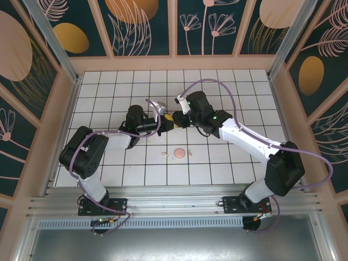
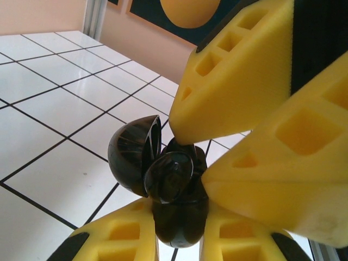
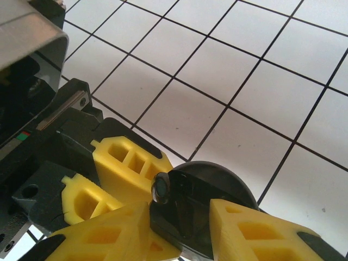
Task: Insert the wireless bluetooth earbuds into the charging case
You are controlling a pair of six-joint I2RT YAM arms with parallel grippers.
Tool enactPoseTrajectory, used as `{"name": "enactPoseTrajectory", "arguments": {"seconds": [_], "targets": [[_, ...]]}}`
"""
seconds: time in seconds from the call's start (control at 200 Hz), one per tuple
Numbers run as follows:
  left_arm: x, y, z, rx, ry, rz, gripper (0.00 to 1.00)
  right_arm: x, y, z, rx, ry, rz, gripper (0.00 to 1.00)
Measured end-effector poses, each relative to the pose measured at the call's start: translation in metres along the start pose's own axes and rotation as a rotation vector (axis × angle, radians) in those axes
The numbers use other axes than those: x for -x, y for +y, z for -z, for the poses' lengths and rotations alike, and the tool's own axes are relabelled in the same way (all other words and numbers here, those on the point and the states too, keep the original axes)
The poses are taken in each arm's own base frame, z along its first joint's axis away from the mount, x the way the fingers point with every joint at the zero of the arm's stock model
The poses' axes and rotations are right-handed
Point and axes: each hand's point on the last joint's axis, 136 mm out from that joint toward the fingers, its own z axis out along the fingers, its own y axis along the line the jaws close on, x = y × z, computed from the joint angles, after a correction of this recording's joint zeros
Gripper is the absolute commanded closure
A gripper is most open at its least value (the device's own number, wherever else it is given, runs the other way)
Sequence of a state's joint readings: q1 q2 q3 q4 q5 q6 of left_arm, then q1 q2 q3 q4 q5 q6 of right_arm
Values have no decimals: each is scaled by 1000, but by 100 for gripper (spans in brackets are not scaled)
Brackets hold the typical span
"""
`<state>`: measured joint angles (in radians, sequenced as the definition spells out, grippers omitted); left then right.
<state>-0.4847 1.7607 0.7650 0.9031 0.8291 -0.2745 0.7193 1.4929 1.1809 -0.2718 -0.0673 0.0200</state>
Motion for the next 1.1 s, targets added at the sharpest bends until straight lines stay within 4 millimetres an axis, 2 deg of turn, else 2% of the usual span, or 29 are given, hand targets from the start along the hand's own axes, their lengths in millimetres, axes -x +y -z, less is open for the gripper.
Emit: {"name": "enactPoseTrajectory", "arguments": {"seconds": [0.365,0.746,0.876,1.101], "targets": [[-2,1,0,5,7,-28,94,11,-5,14,47,-38,-65,66],[-24,12,1,53,90,-31,94,17,-14,23,134,-14,-215,69],[-25,12,2,58,97,-35,94,21,-6,20,174,23,-259,69],[-23,14,1,64,97,-40,94,13,0,3,195,123,-338,69]]}}
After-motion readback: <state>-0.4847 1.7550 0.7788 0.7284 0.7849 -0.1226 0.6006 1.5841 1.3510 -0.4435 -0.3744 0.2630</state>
